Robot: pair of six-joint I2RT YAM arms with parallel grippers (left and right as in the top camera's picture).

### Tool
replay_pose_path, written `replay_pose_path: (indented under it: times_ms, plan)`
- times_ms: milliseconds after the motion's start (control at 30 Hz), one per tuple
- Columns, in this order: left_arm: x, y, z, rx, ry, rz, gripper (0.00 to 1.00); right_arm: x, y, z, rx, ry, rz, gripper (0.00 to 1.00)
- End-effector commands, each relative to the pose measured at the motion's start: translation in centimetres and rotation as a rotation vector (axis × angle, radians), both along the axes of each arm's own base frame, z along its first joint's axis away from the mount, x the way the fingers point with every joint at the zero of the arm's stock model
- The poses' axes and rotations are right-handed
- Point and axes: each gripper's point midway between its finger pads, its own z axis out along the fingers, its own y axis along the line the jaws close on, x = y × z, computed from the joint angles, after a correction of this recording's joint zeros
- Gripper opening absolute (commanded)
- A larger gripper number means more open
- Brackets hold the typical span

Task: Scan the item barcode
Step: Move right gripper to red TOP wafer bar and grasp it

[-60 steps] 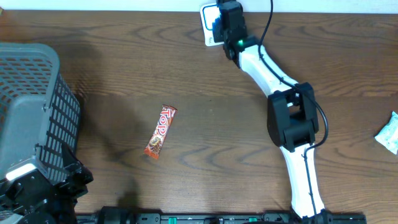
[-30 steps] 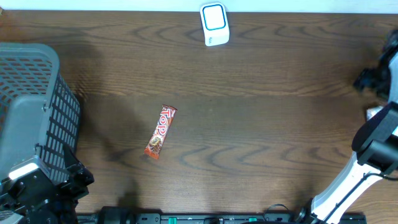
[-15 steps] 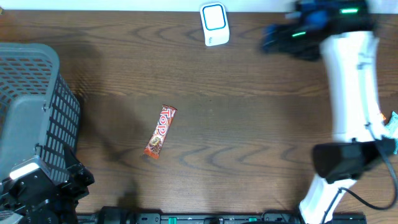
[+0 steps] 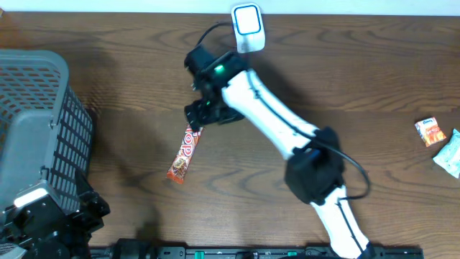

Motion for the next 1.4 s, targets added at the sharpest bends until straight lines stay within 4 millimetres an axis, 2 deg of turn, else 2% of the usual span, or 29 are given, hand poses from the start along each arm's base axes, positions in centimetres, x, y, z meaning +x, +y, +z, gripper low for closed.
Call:
replay_pose_path:
  times_ms: [0, 133, 233, 333, 433, 533, 800, 1033, 1200, 1367]
  plan:
    - [-0.4, 0.1, -0.6, -0.003, 0.022, 0.009, 0.9, 0.3, 1.0, -1.8, 0.027, 0.022, 0.01, 0.95]
    - [-0.5, 0.1, -1.1, -0.001, 0.043, 0.009, 0.9, 1.6, 2.4, -2.2, 0.148, -0.008, 0.144, 0.99]
    - [-0.6, 0.1, -1.3, 0.0, 0.056, 0.009, 0.9, 3.0, 2.0, -2.7, 0.16, -0.032, 0.153, 0.99]
    - [-0.7, 0.1, -1.6, 0.0, 0.068, 0.009, 0.9, 3.5, 1.9, -3.1, 0.198, -0.016, 0.158, 0.99]
    - [-0.8, 0.1, -1.6, 0.001, 0.071, 0.009, 0.9, 2.5, 3.0, -3.6, 0.302, 0.048, 0.224, 0.99]
    - [-0.8, 0.1, -1.6, 0.001, 0.071, 0.009, 0.9, 1.8, 3.4, -5.1, 0.317, 0.073, 0.288, 0.99]
    - [-0.8, 0.1, -1.6, 0.001, 0.071, 0.009, 0.9, 0.7, 2.5, -8.9, 0.291, 0.117, 0.403, 0.95]
    - [-0.8, 0.1, -1.6, 0.001, 0.071, 0.009, 0.9, -1.2, 2.0, -10.5, 0.279, 0.151, 0.539, 0.88]
    - [-0.8, 0.1, -1.7, 0.001, 0.072, 0.009, 0.9, -1.7, 2.3, -11.6, 0.27, 0.154, 0.576, 0.89]
    - [-0.9, 0.2, -2.0, 0.002, 0.091, 0.009, 0.9, -1.7, 2.0, -13.0, 0.219, 0.139, 0.603, 0.96]
